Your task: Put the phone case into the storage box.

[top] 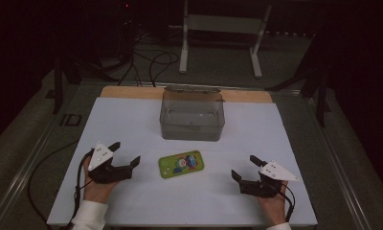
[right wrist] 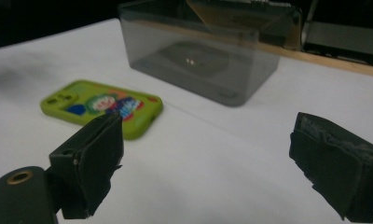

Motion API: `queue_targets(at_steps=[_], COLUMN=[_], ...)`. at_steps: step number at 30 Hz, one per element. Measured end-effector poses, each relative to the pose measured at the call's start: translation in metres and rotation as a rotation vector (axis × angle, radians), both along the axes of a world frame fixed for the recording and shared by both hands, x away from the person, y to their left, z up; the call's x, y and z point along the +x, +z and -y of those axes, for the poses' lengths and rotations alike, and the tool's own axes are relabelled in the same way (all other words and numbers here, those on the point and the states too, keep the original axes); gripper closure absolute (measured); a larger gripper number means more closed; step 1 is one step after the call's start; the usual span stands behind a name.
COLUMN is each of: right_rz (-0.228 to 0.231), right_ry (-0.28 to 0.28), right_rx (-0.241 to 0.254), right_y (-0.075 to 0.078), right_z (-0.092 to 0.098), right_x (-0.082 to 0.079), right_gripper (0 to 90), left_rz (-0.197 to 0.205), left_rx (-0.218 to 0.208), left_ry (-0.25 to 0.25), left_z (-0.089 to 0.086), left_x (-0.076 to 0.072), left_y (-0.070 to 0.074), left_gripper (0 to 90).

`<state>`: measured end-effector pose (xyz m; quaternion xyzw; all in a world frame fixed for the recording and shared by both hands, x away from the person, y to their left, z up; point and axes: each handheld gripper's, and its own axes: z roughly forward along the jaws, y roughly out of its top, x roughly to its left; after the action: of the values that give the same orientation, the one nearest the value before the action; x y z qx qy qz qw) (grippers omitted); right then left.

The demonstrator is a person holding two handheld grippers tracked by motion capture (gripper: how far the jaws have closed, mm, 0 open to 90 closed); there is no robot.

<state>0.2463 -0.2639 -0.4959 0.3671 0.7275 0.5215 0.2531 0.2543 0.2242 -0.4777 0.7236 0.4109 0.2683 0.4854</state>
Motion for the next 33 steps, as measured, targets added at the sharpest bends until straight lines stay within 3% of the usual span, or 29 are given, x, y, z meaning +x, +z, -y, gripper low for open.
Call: queue_targets(at_steps=[4,8,12,23,33], right_rz=[0.012,0.022,0.03,0.03,0.024], right_ry=[0.02,0.036,0.035,0.03,0.032], right_rx=[0.003,0.001,0.001,-0.003,-0.003], right_y=[0.001,0.002,0.002,0.0,-0.001], right_z=[-0.007,-0.009,-0.006,-0.001,0.0], right_x=[0.002,0.001,0.0,-0.003,-0.003], right_gripper=[9.8,9.8,9.7,9.7,9.7], left_rz=[-0.003,0.022,0.024,0.035,0.028], left_rx=[0.018,0.018,0.039,0.04,0.038], left_ry=[0.021,0.03,0.005,-0.031,-0.102], left_z=[-0.012,-0.019,-0.019,-0.017,-0.01], left_x=[-0.015,-0.027,-0.033,-0.035,-0.023], left_y=[-0.003,-0.006,-0.009,-0.014,-0.002], left_gripper=[0.3,0.0,0.0,0.0,0.0])
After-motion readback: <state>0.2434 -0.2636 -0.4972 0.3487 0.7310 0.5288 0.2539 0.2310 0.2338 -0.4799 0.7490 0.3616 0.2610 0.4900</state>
